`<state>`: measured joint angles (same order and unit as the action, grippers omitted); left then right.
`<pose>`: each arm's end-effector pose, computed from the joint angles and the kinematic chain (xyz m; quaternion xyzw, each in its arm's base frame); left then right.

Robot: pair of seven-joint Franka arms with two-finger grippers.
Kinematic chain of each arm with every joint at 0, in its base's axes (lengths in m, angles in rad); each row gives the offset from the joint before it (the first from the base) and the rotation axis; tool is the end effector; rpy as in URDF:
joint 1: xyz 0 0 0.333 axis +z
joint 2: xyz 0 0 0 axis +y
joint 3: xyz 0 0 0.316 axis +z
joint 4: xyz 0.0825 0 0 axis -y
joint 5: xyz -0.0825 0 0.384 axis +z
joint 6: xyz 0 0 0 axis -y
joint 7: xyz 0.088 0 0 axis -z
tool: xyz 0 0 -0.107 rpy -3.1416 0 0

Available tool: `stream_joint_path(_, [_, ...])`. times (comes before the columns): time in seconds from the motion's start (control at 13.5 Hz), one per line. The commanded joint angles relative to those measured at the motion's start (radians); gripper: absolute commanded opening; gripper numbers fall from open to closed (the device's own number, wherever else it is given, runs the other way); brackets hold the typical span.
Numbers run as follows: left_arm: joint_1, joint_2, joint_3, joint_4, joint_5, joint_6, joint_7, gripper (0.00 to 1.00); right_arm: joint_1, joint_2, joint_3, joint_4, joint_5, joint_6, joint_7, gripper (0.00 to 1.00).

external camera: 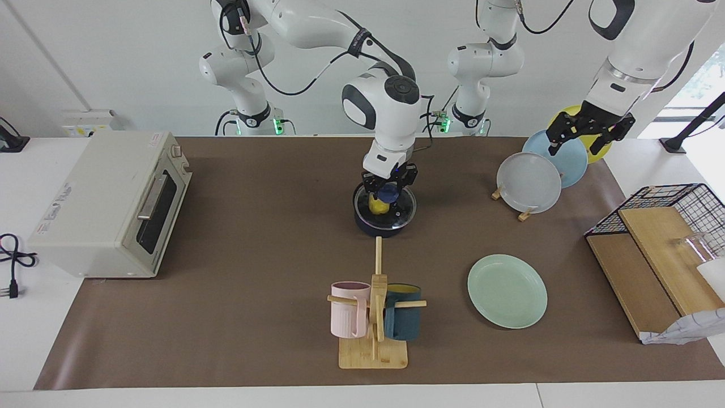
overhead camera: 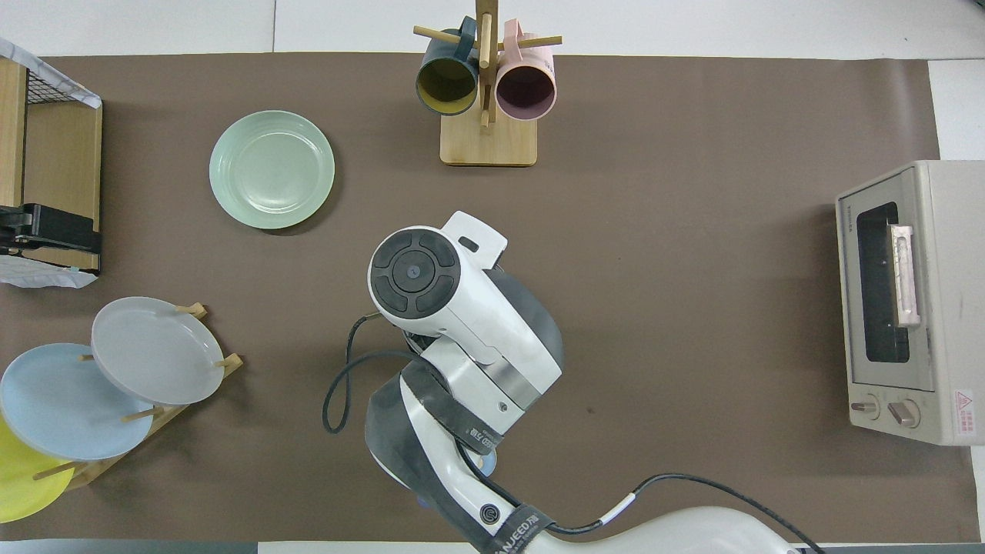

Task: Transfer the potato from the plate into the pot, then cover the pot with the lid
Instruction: 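Carry the glass lid with the right gripper over the pot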

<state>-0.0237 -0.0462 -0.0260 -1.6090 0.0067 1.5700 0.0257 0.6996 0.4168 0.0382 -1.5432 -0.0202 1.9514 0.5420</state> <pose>0.5393 -0.0264 0.6317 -0.9993 0.0377 -0.0036 0.0039 0.5042 0.4519 0.4116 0.9950 0.0999 -0.0023 0.0038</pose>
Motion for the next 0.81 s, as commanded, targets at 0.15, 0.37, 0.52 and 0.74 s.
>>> stream_joint_path(0.15, [-0.058,0.025,0.052,0.023,0.022,-0.045,0.013,1.0,-0.006,-0.023,0.005,-0.043,-0.009,0.008,0.016,0.0])
stream_joint_path(0.37, [-0.058,0.048,0.054,0.034,0.021,-0.051,0.013,1.0,-0.002,-0.026,0.005,-0.041,-0.009,-0.029,0.041,0.0])
stream_joint_path(0.52, [-0.059,0.046,0.052,0.034,0.021,-0.053,0.011,1.0,-0.002,-0.026,0.005,-0.04,-0.007,-0.04,0.041,0.0])
stream_joint_path(0.74, [-0.056,0.029,0.041,0.032,0.021,-0.044,0.013,1.0,0.0,-0.027,0.006,-0.034,-0.006,-0.062,0.042,0.0])
